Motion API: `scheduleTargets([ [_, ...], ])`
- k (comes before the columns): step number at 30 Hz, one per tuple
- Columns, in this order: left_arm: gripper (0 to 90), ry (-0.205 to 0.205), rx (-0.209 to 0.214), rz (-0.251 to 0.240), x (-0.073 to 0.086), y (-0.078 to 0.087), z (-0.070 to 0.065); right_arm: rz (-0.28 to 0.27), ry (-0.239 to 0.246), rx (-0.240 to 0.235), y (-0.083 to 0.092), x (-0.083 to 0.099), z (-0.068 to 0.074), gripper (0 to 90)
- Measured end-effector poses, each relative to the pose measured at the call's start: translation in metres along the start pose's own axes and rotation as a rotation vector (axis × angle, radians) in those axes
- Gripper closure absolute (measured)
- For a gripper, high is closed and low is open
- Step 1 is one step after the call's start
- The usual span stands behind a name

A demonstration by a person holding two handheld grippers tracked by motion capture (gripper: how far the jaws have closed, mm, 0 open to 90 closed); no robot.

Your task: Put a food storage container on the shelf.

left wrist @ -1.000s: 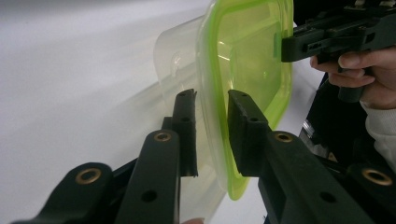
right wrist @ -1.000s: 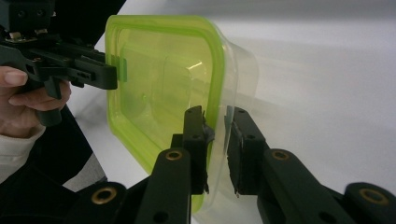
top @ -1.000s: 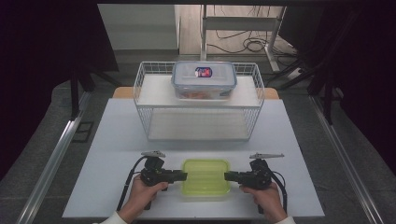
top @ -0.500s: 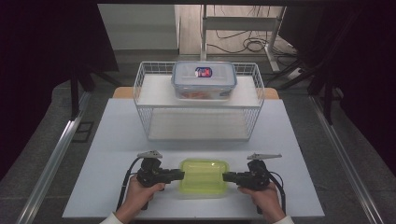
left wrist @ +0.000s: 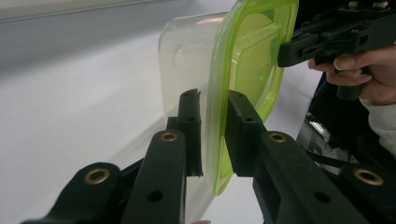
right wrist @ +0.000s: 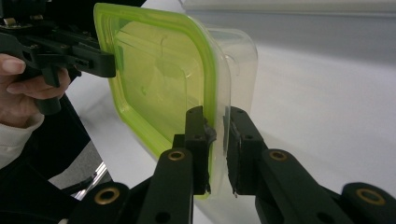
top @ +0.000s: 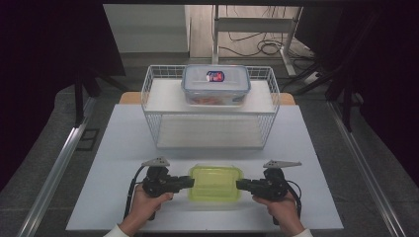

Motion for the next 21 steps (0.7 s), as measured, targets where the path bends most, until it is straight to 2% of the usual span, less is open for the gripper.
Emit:
scheduleTargets([
  [5,77.8,-0.010,-0.003,-0.009,-0.005,0.004,-0.001,-0.010,0.014,-0.001,0.002,-0.005,0.003,79.6],
  [8,77.9,-0.032,-0.009,-0.026,-0.016,0.008,-0.005,-0.031,0.045,0.005,0.008,-0.016,0.007,79.6],
  [10,77.8,-0.036,-0.009,-0.030,-0.019,0.010,-0.005,-0.037,0.049,0.006,0.009,-0.018,0.008,79.6],
  [15,77.8,-0.059,-0.020,-0.040,-0.034,0.014,-0.006,-0.062,0.084,0.015,0.017,-0.037,0.013,79.5],
  [18,77.8,-0.078,-0.020,-0.066,-0.048,0.023,-0.012,-0.080,0.124,0.023,0.026,-0.053,0.022,79.5],
  [21,77.9,-0.091,-0.026,-0.078,-0.056,0.028,-0.015,-0.088,0.144,0.027,0.031,-0.061,0.027,79.5],
])
Point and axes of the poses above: each handheld gripper's, and its own axes: y roughly backward along the jaws, x roughly out of its underside, z roughly to its left, the point moved 7 cm from there along -y, roughly forward along the jaws, and after that the axes turned 1 degree about -x, right-handed, at the moved point
